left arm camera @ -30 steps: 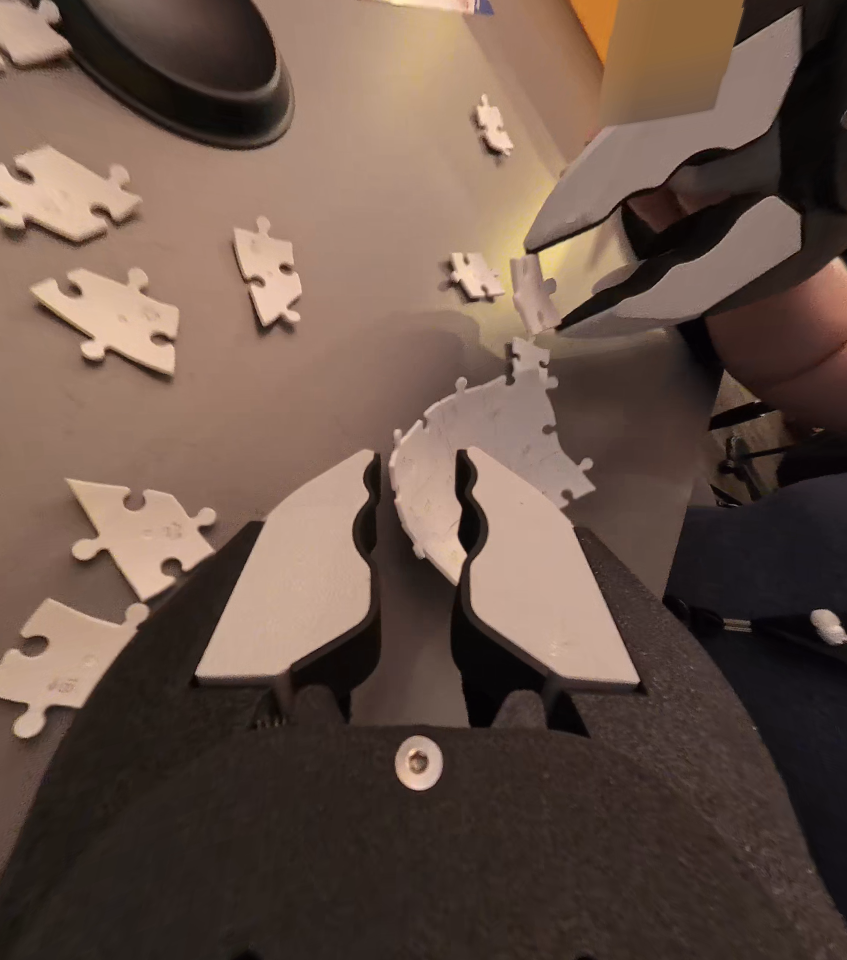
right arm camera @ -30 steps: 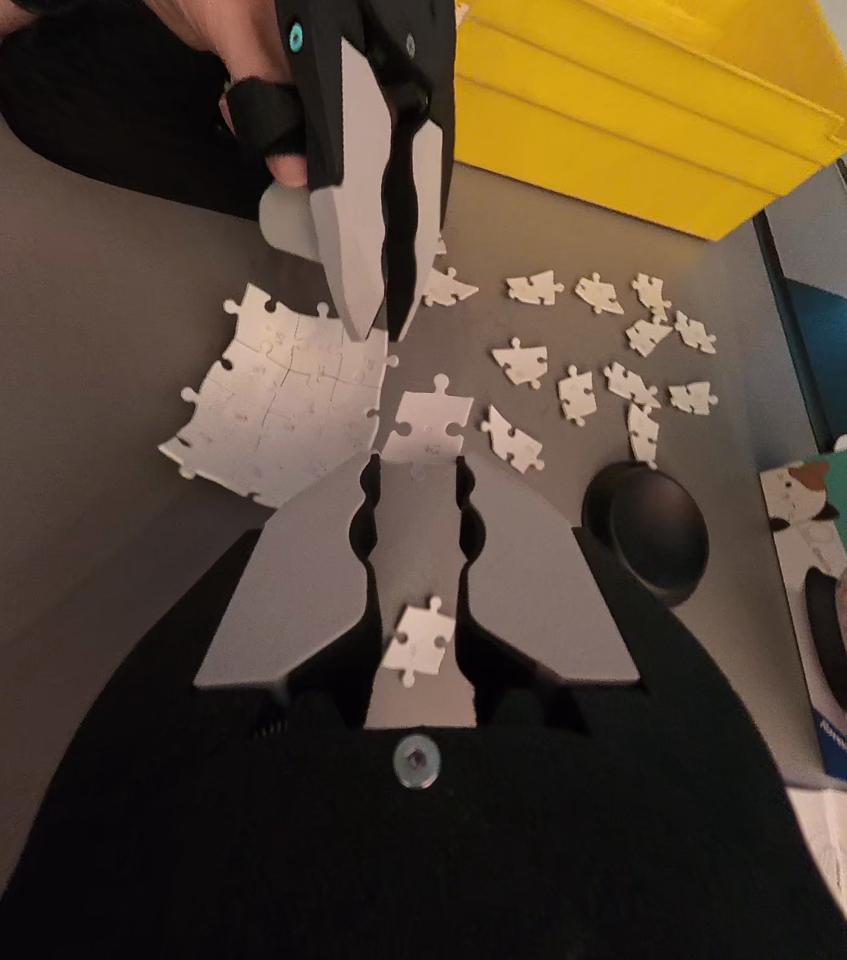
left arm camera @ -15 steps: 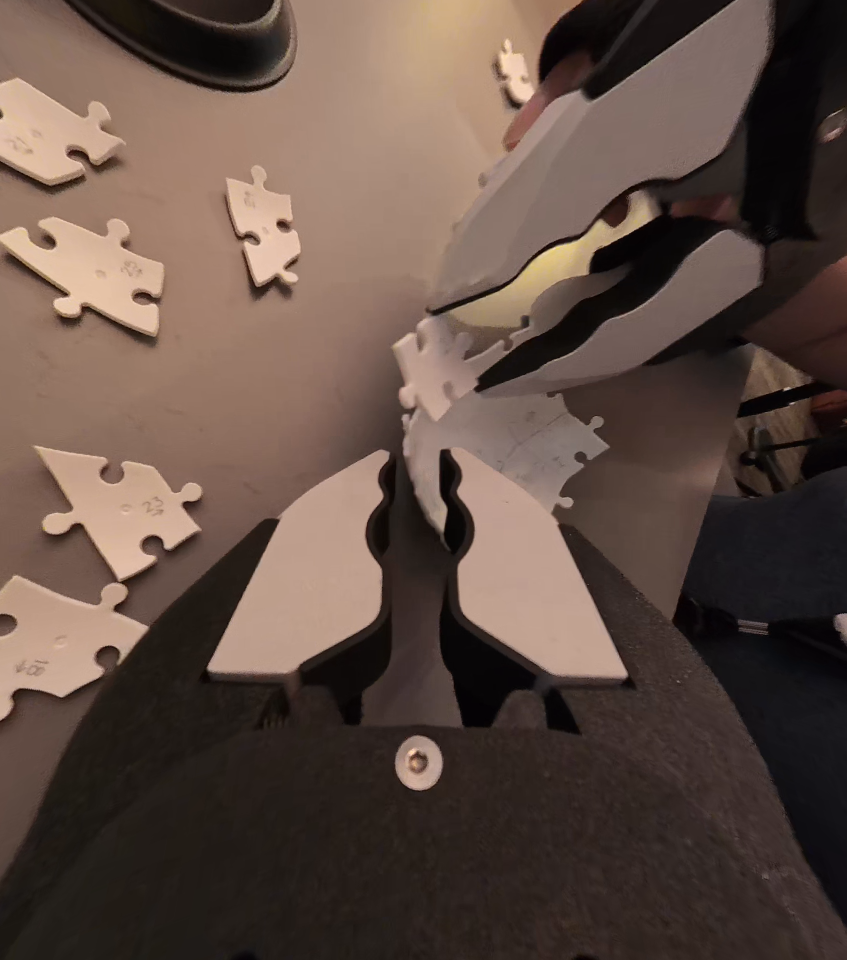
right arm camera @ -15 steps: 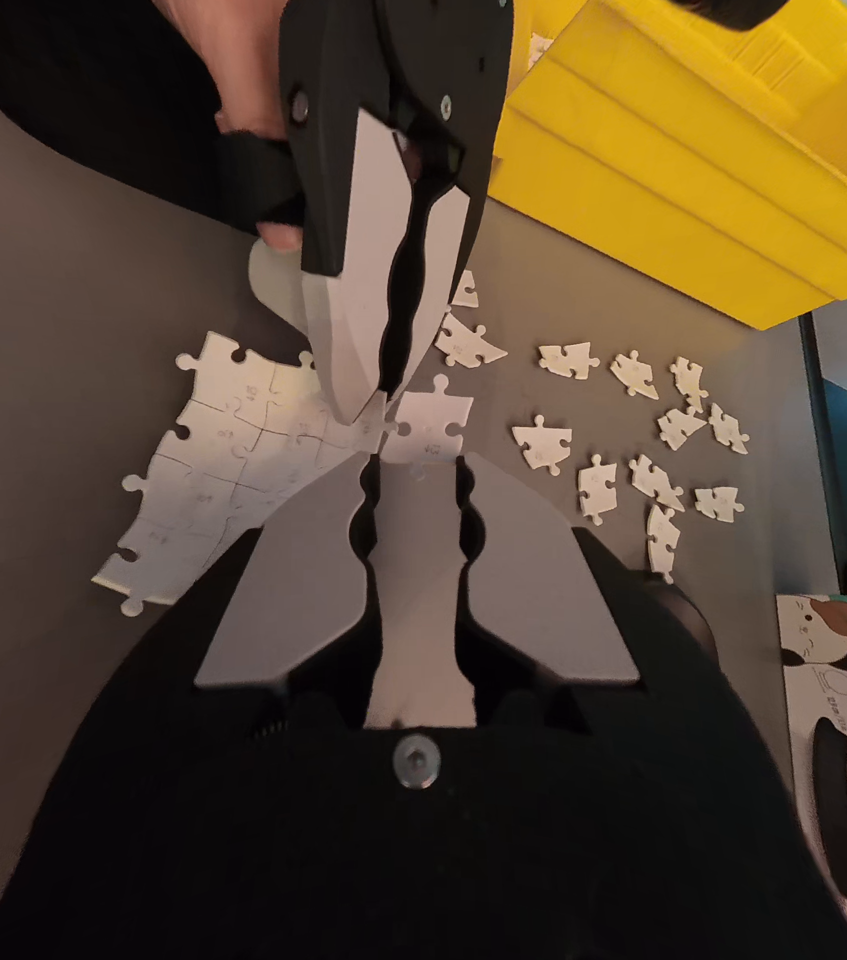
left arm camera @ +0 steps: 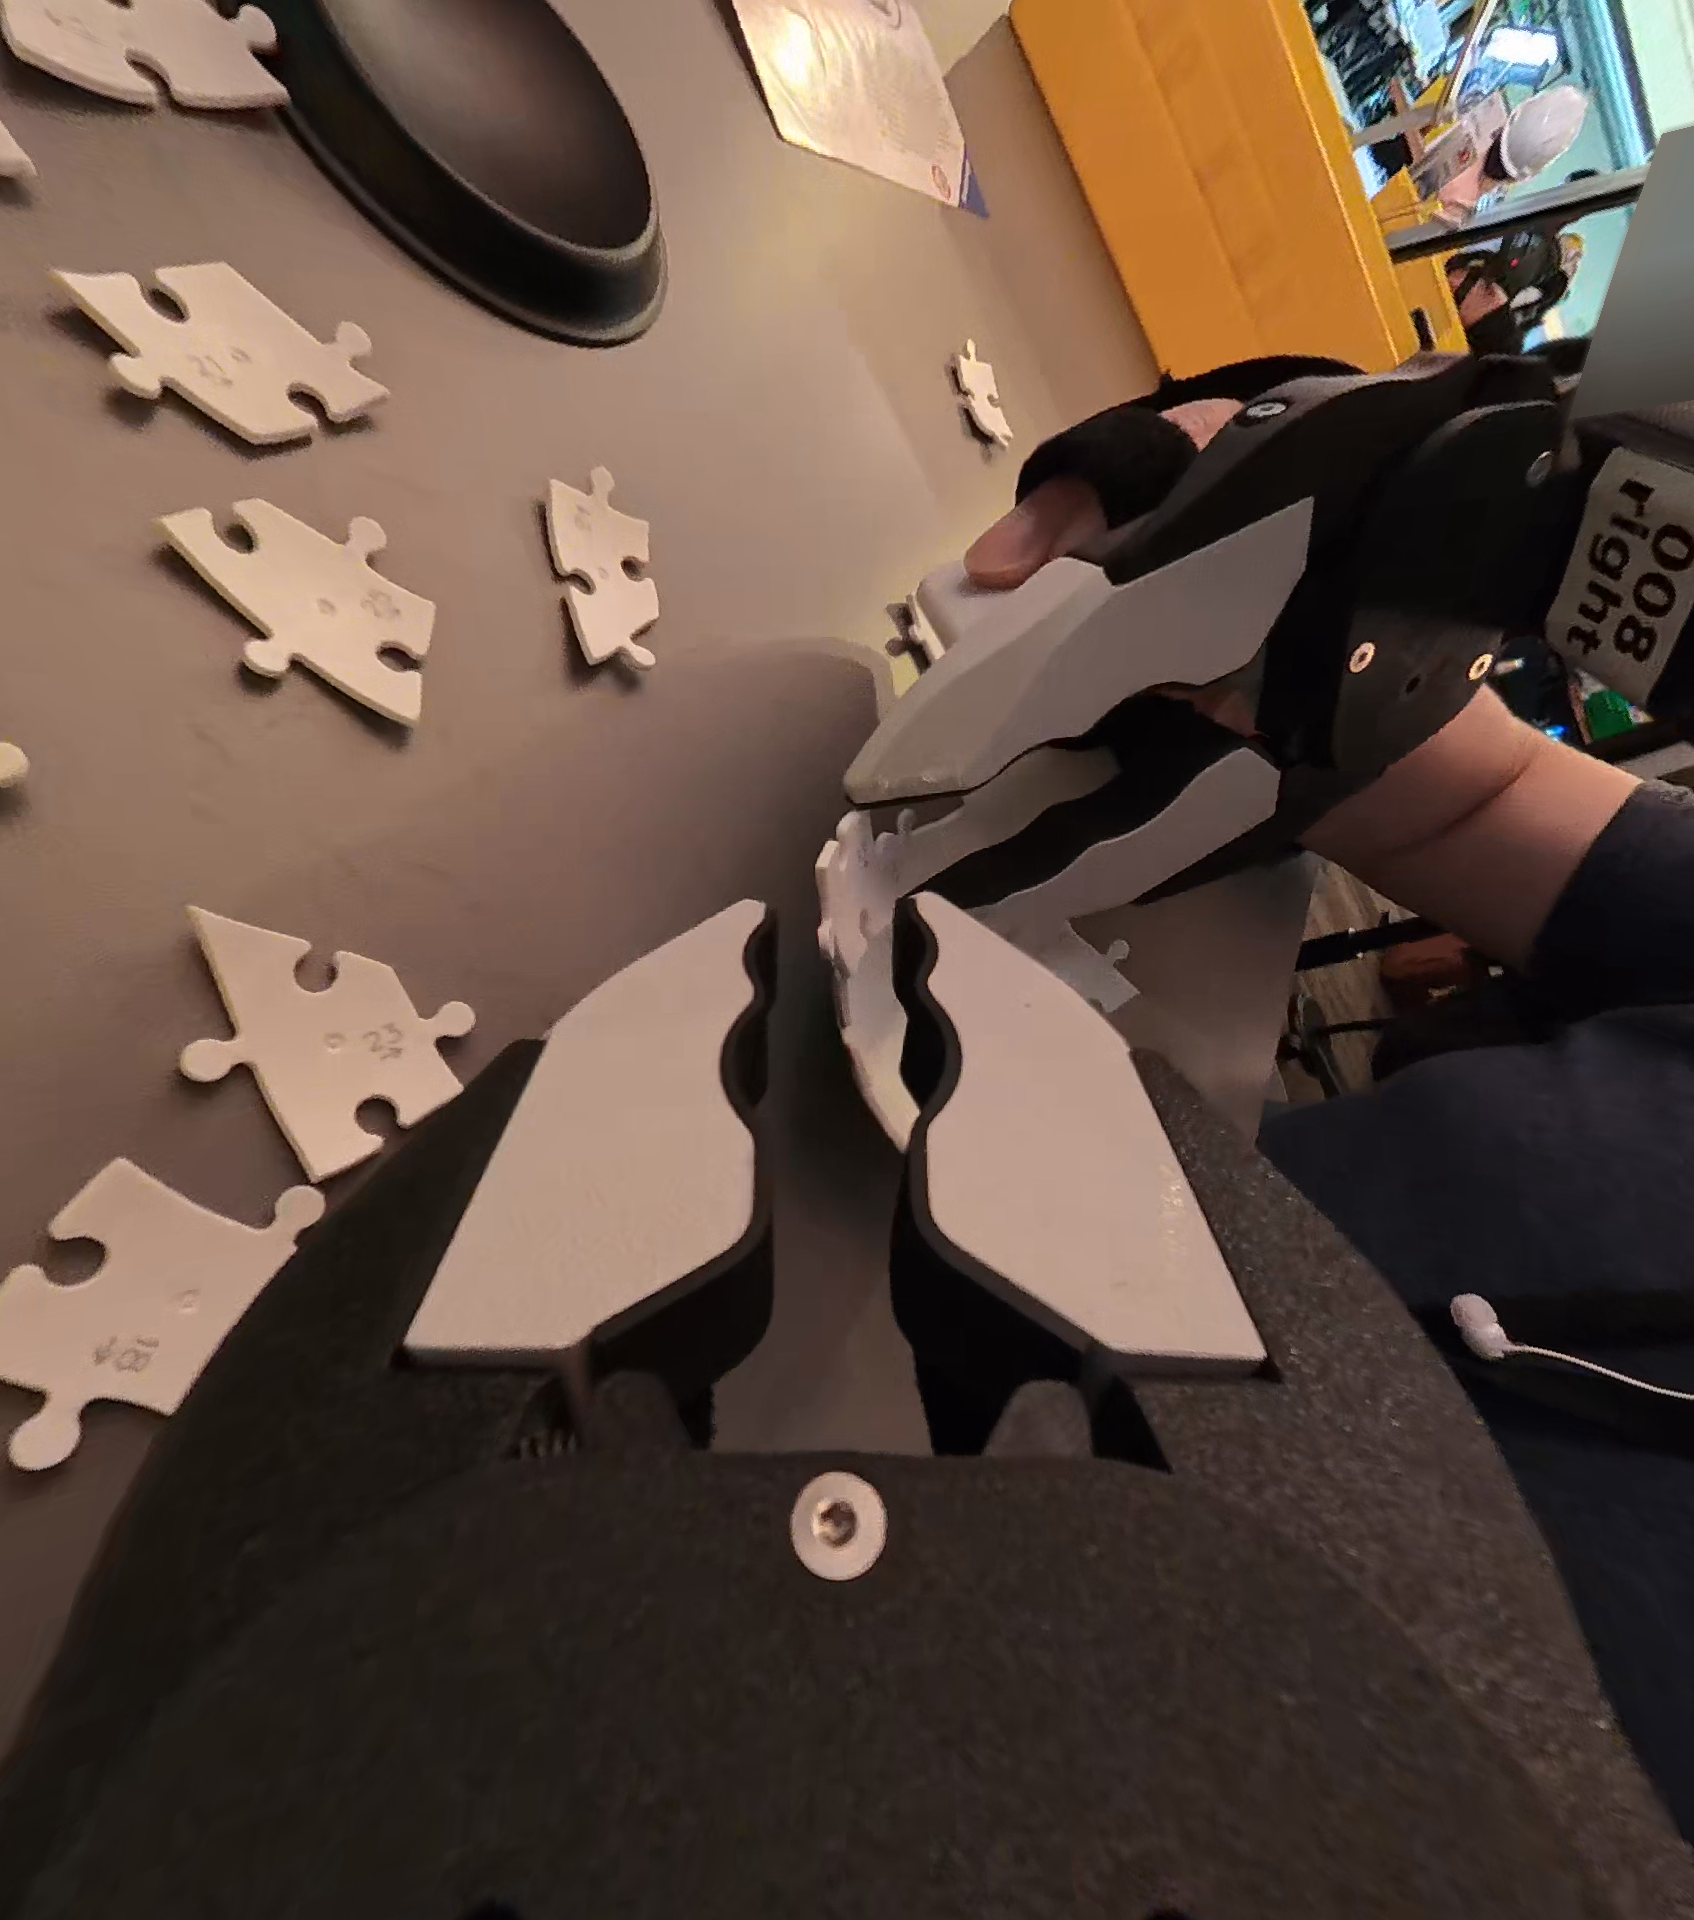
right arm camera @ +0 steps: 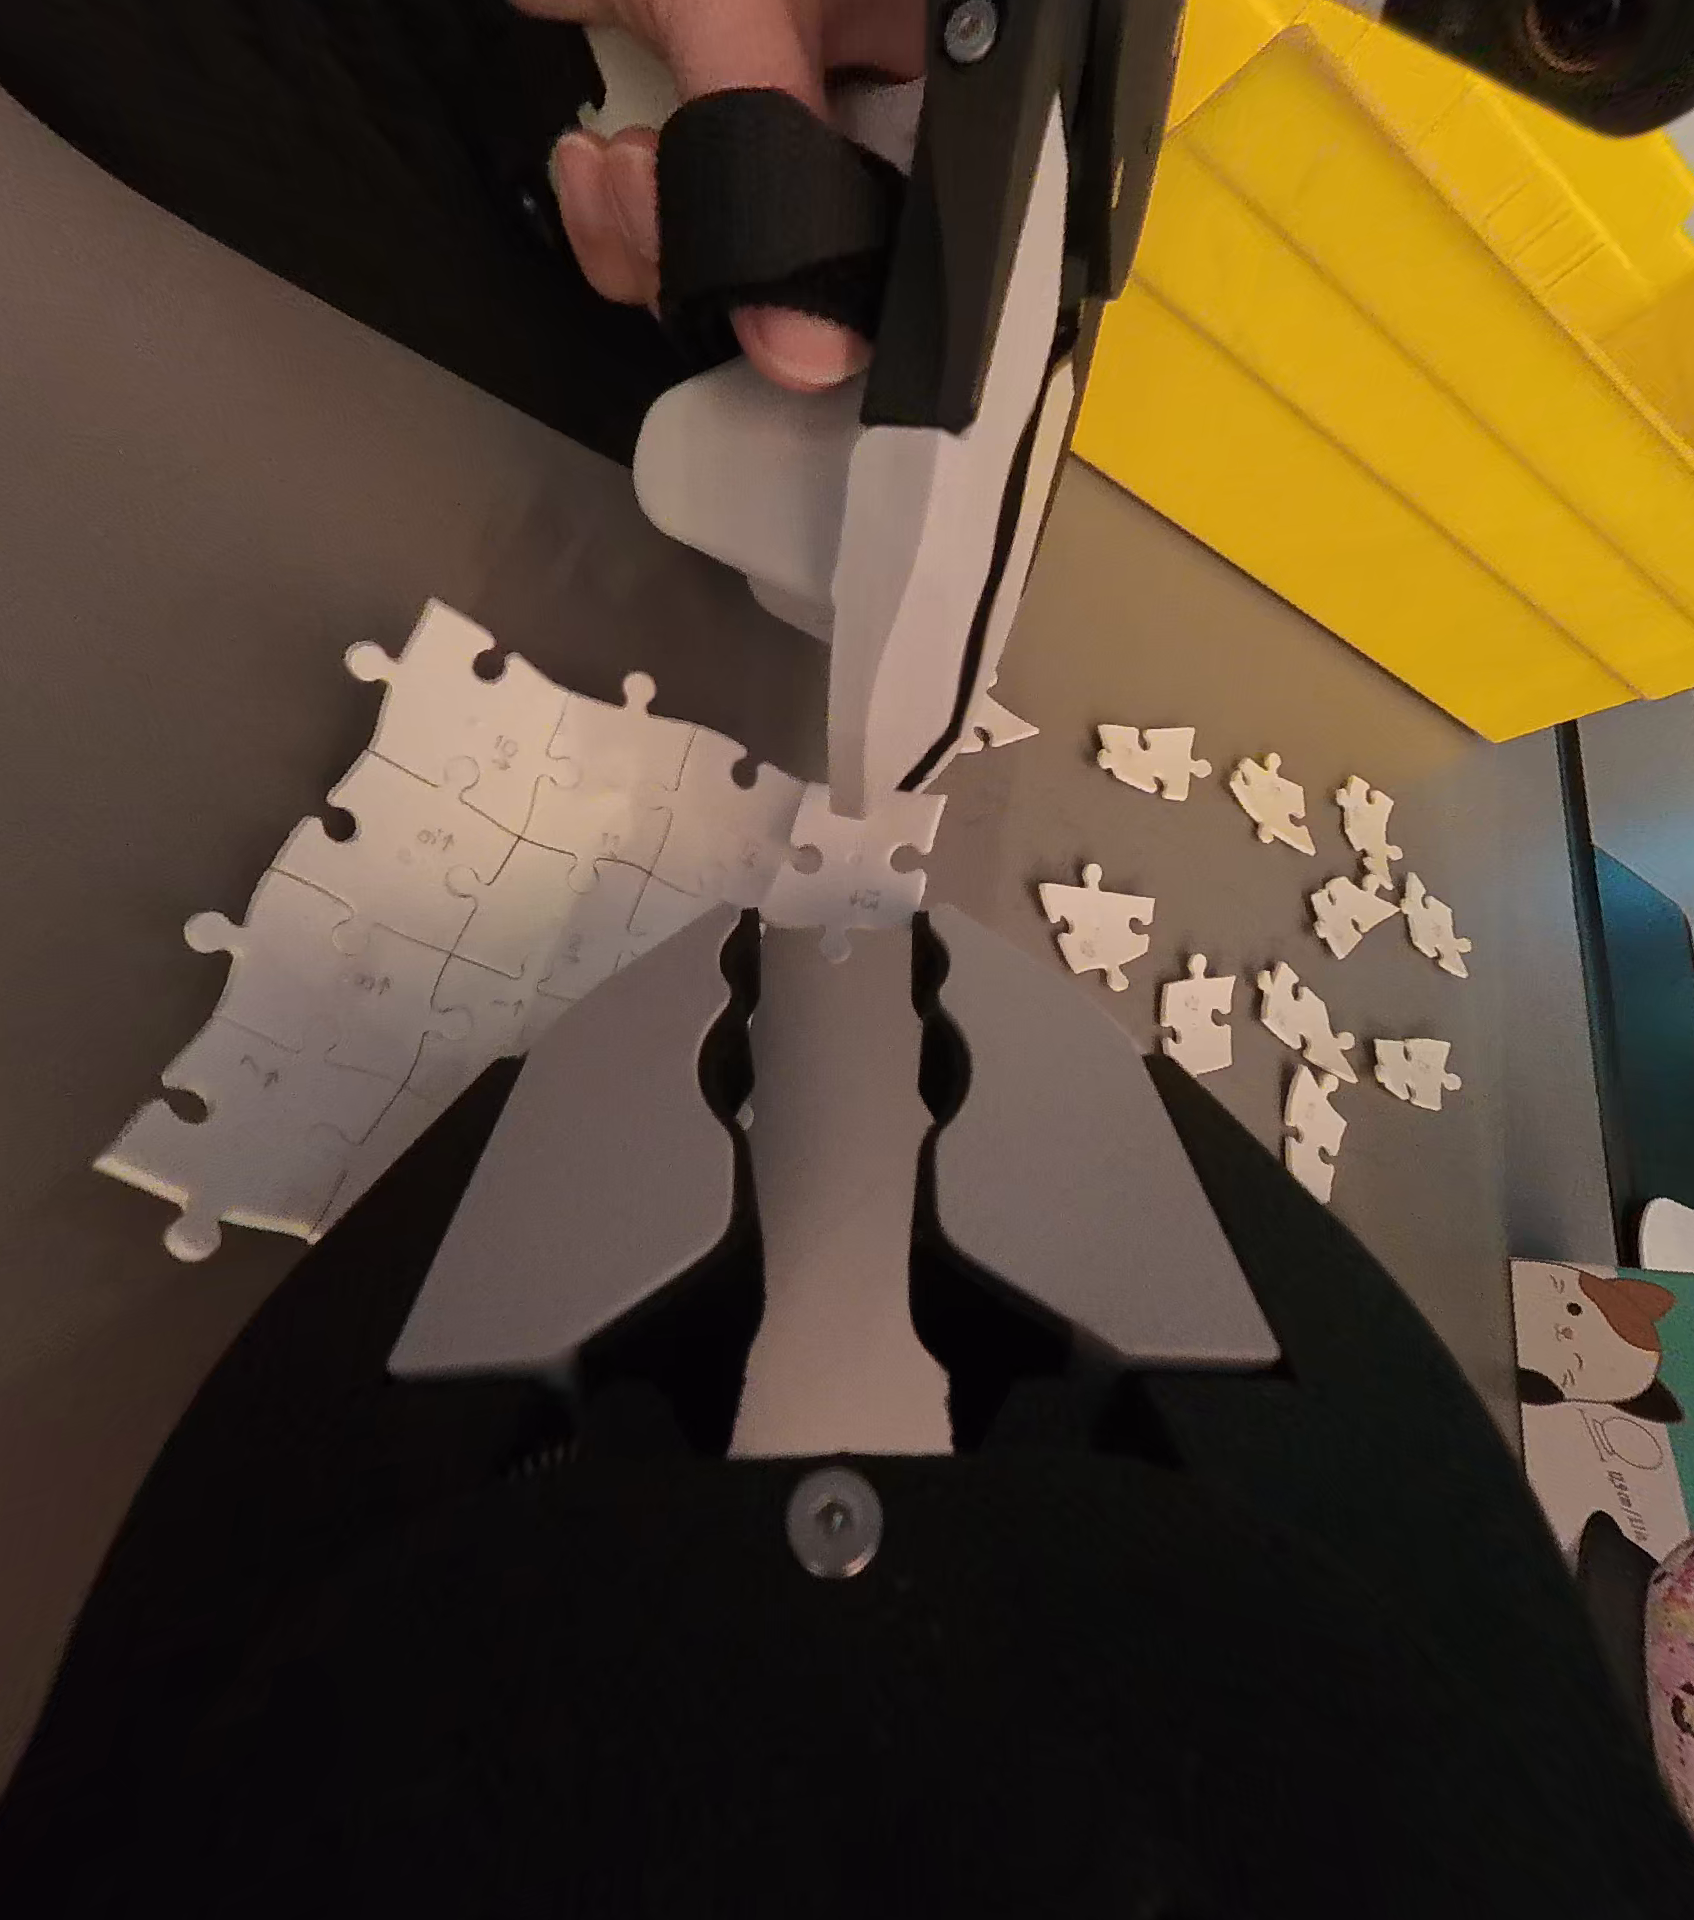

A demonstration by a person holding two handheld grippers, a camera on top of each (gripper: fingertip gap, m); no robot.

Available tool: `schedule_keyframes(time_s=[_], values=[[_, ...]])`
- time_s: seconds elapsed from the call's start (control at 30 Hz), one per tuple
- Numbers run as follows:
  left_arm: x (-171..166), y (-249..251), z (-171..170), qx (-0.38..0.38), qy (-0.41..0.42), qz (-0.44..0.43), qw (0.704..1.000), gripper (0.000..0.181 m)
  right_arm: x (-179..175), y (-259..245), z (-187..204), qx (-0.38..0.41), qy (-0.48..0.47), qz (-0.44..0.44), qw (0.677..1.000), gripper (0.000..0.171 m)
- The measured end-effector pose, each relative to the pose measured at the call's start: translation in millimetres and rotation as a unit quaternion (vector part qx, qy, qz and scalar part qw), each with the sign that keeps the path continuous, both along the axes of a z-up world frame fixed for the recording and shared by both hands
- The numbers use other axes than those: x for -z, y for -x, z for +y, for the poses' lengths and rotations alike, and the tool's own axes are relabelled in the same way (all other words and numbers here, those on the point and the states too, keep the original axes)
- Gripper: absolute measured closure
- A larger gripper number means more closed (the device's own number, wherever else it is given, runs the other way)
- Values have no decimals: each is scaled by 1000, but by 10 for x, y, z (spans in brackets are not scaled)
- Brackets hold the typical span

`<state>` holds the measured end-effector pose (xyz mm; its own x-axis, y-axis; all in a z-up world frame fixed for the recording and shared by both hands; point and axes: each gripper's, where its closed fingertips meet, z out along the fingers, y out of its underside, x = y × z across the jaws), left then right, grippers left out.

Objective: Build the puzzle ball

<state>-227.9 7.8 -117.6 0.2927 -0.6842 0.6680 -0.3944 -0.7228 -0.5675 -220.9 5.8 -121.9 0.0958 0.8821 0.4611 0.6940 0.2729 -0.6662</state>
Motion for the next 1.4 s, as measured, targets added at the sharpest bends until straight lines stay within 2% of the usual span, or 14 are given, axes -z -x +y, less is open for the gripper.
schedule_keyframes(time_s=[0.1, 0.27, 0.4, 0.53, 0.67, 0.83, 1.13, 1.4], values=[[-2, -26, -7, 4, -1, 1, 1000, 162, 10, 4, 17, 3, -9, -1, 1000, 142], [24, -36, -25, 12, -15, 14, 1000, 178, 26, 7, 10, 1, -12, 1, 1000, 142], [28, -37, -28, 18, -31, 22, 999, 177, 34, 5, 11, 2, 3, 8, 1000, 142], [-1, -43, -35, 21, -35, 13, 999, 179, 3, -1, 2, 7, 87, 50, 995, 137], [-23, -52, -20, 23, -57, 11, 998, 179, -65, -29, 48, 8, 189, 106, 976, 137], [-51, -87, -3, 32, -59, 1, 998, 179, 54, -62, 14, 14, 306, 98, 947, 137], [-38, -100, -88, 42, -57, 11, 997, 179, 160, -362, -39, 42, 291, 36, 955, 139], [-114, -122, -110, 43, -64, 4, 997, 179, 57, -359, 49, 41, 266, 70, 961, 140]])
